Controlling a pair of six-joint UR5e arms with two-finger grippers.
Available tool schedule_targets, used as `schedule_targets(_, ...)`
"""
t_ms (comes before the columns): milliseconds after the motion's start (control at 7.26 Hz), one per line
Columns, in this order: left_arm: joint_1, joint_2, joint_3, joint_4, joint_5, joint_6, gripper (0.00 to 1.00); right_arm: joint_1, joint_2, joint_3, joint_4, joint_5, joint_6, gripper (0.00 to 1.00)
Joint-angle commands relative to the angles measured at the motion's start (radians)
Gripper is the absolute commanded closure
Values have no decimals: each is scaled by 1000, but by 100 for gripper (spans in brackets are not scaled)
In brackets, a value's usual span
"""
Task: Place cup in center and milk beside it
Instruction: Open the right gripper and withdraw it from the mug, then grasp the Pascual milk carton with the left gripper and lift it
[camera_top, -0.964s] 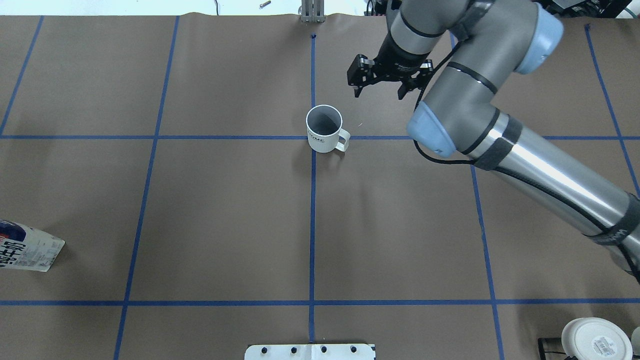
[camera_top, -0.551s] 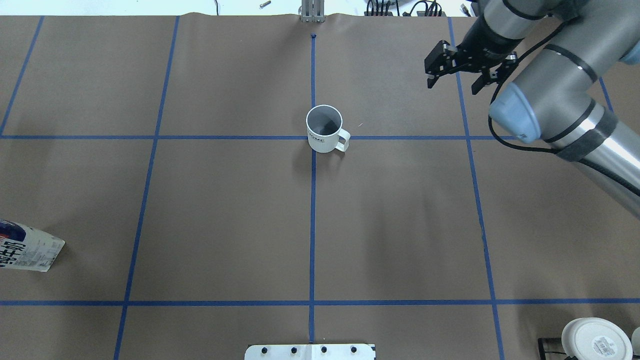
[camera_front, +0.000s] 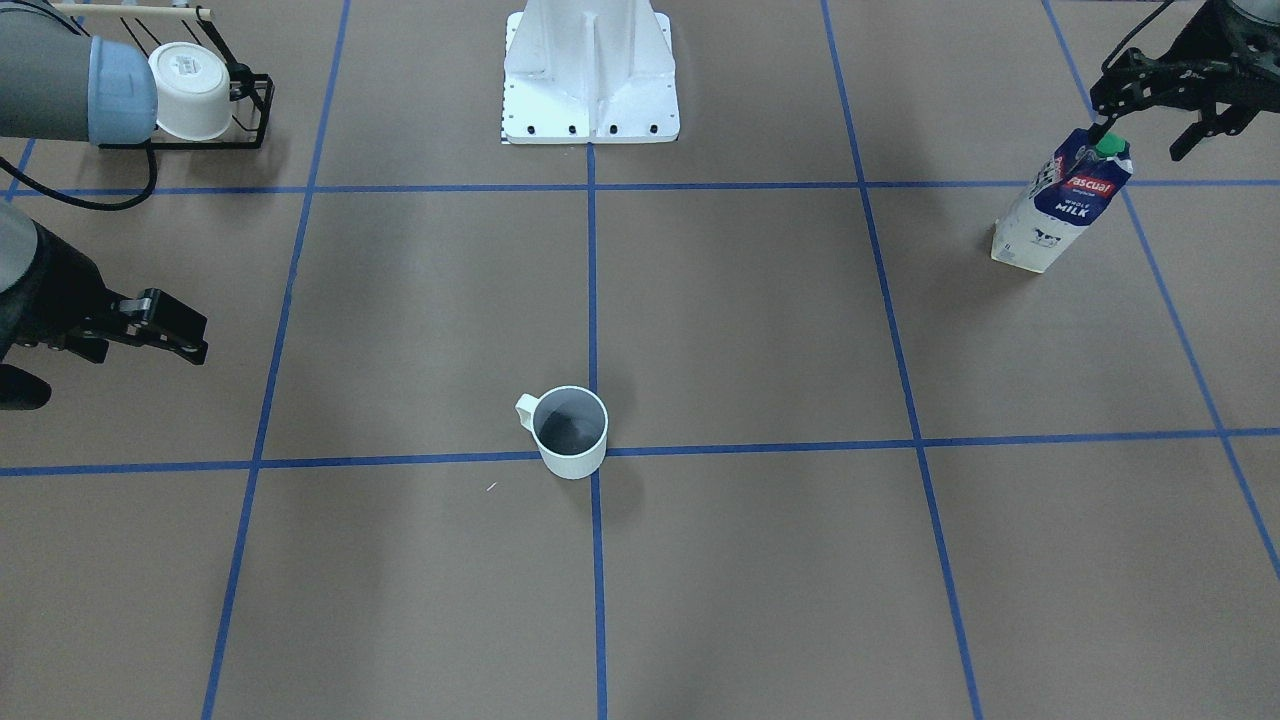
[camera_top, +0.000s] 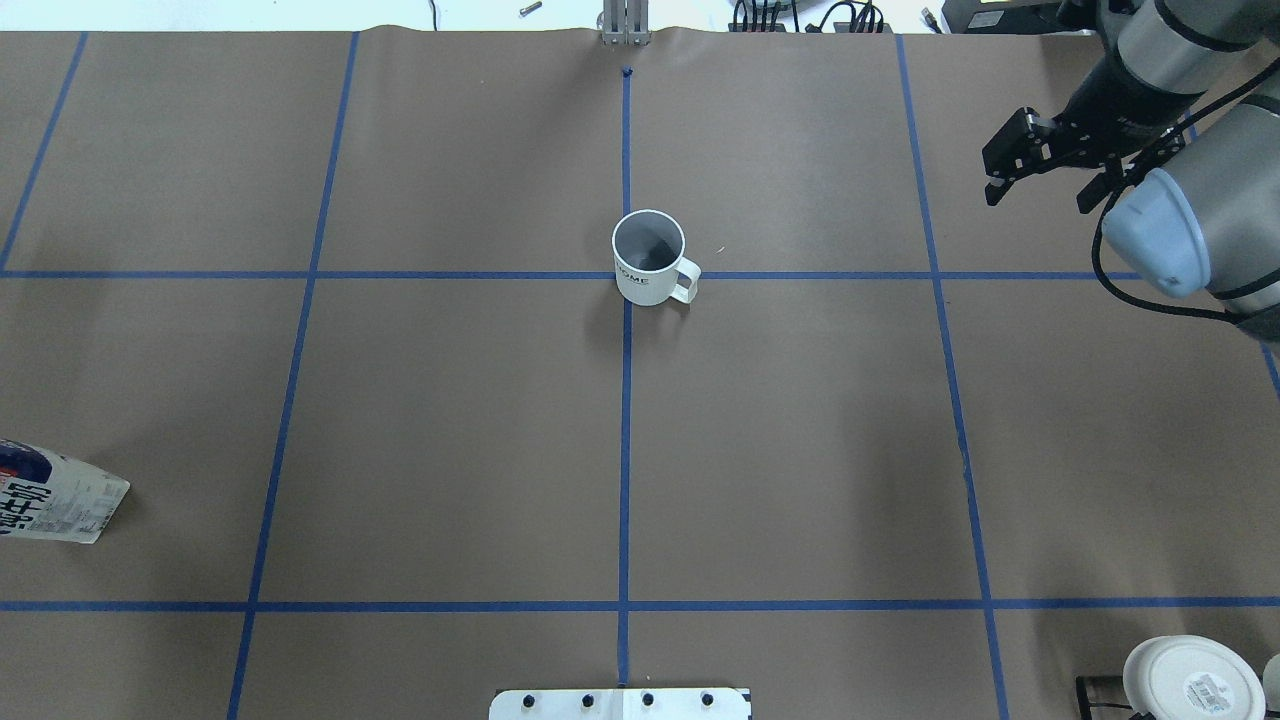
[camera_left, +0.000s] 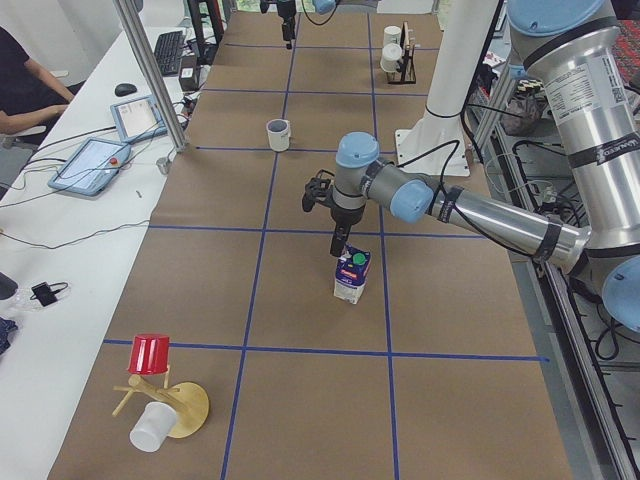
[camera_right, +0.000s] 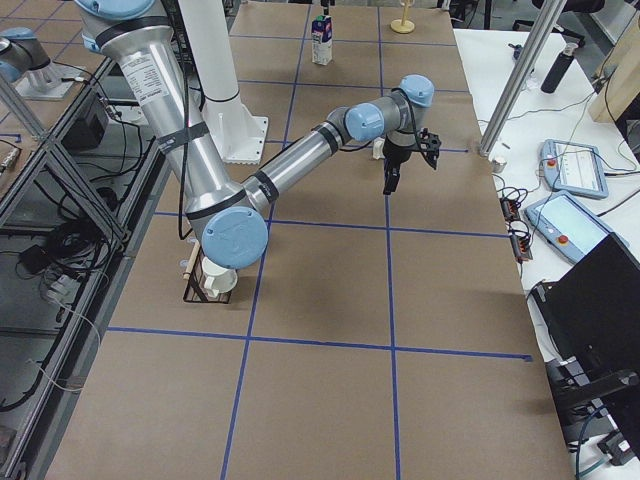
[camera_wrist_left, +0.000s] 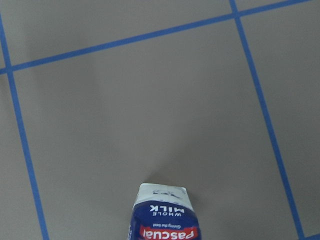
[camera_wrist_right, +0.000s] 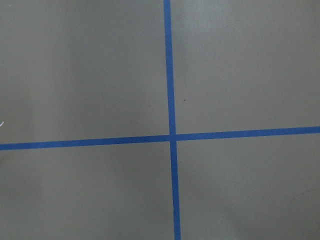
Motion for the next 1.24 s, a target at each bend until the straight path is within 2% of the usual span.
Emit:
schedule_targets(0, 53, 15, 2, 2, 8, 1, 2, 2, -31, 6, -4, -8, -11, 0)
schedule_targets(275, 91, 17, 11, 3, 8, 1, 2, 1, -37, 6, -4, -9, -25, 0)
schedule_targets(1101, 104, 27, 37, 2, 42, 7, 2, -1, -36, -1, -3, -9, -25, 0)
